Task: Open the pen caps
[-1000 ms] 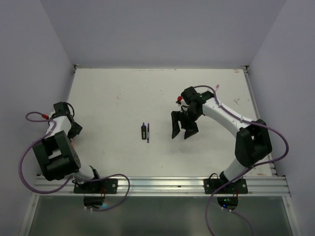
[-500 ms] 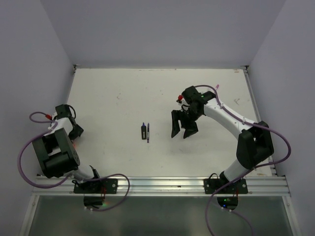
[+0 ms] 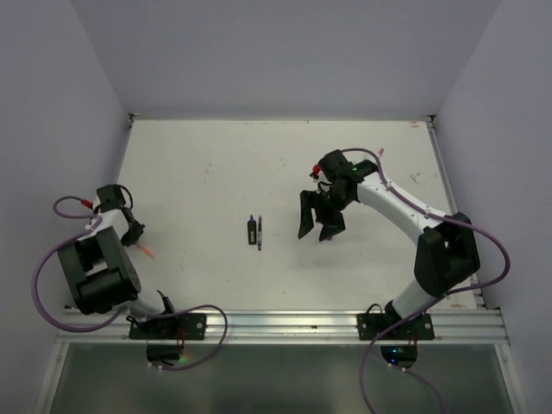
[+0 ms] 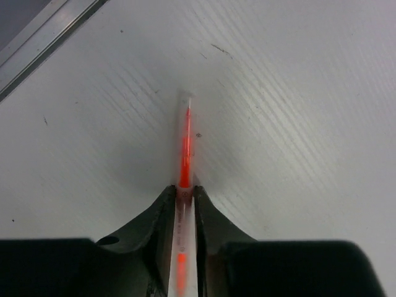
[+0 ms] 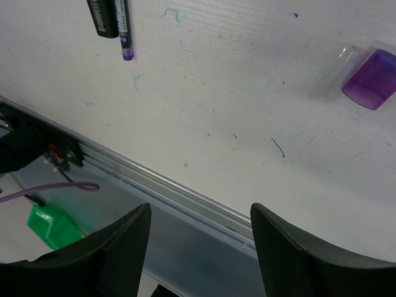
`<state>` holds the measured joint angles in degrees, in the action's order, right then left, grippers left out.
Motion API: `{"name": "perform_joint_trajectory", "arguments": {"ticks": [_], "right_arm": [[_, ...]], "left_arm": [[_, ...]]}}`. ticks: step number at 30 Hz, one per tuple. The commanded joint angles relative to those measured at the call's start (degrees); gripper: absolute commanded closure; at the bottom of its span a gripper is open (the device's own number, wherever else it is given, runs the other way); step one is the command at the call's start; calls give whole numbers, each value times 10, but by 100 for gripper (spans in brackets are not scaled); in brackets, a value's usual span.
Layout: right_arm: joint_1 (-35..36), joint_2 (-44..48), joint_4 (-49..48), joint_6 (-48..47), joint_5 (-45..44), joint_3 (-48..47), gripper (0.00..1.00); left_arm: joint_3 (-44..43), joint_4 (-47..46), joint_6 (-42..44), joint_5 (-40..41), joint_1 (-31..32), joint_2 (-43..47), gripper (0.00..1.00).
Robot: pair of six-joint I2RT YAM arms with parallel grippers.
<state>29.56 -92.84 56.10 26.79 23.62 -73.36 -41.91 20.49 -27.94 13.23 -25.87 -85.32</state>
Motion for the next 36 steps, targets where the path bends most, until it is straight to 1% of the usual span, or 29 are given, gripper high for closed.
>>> {"name": "perform_joint_trajectory", "arguments": {"ticks": [1,3,4,6,7,9,10,12,13,14,15,16,18,19,22,24,25,26,27,28,30,32,36], "right_arm": [[1,23,-19,20,13,-2,31],[2,24,-29,27,13,2,31],[2,25,-34,30,16,8,31],[1,28,-49,38,19,15,31],[2,29,-53,41,20,19,31],[2,29,-59,43,20,20,31],[2,29,-62,44,20,19,31],[2,27,-63,47,20,15,31],[1,25,-63,47,16,7,31],[2,21,-62,46,13,2,31],[1,19,-62,43,15,-4,30],[2,15,-63,42,18,-16,30],[1,1,-61,39,32,-28,30],[1,-4,-63,39,38,-42,30],[1,-20,-74,43,60,-69,30],[1,-27,-85,51,82,-82,30],[1,-30,-94,55,92,-88,30],[1,-32,-121,61,105,-89,30],[1,-32,-136,77,118,-88,30],[1,-31,-153,87,130,-87,30],[2,-25,-198,111,136,-87,31],[2,-19,-229,125,133,-91,31],[3,-25,-243,134,125,-110,32]], "left_arm": [[25,7,8,-43,-4,6,81],[28,7,8,-57,-4,10,89],[31,6,7,-66,-3,11,100],[30,2,10,-95,-4,18,100],[27,2,6,-124,-3,30,100],[21,4,-4,-154,8,46,100],[15,6,-19,-171,32,66,100],[-16,31,-46,-158,75,88,100],[-27,35,-71,-160,136,109,100],[-41,36,-89,-167,170,119,100],[-45,31,-107,-190,200,130,100],[-45,19,-141,-204,255,150,100],[-35,-29,-166,-238,311,167,100],[-34,-43,-177,-250,353,175,100],[-43,-54,-166,-300,401,179,100],[-37,-94,-160,-361,412,186,100],[-21,-111,-163,-385,420,196,100],[-9,-162,-170,-412,422,199,100],[7,-193,-181,-470,424,202,100],[31,-260,-211,-495,425,203,100],[51,-301,-240,-532,430,201,100],[60,-319,-274,-530,441,197,100],[63,-353,-319,-532,464,181,100]]}}
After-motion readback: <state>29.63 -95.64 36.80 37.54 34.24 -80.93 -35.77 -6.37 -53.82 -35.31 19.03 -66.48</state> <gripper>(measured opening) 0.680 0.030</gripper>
